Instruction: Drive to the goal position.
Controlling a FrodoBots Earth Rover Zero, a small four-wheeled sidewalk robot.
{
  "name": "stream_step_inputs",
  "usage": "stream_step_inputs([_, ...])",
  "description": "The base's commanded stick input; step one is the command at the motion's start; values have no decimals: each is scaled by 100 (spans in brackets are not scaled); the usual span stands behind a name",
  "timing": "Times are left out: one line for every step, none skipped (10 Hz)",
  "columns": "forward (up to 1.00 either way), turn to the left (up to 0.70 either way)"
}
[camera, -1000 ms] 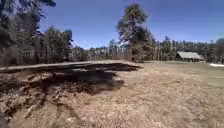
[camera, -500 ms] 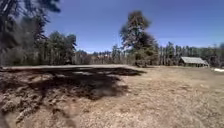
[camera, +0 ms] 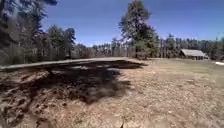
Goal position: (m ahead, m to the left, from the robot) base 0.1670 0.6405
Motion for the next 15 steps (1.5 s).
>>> stream_step_inputs([70, 0])
stream_step_inputs([70, 0])
stream_step_inputs([70, 0])
stream_step_inputs([70, 0])
stream_step_inputs([70, 0])
stream_step_inputs([70, 0])
stream_step_inputs([70, 0])
stream_step_inputs([70, 0])
stream_step_inputs([70, 0])
stream_step_inputs([70, 0])
stream_step_inputs([70, 0])
stream_step_inputs([70, 0])
stream_step_inputs([70, 0])
stream_step_inputs([70, 0])
stream_step_inputs([70, 0])
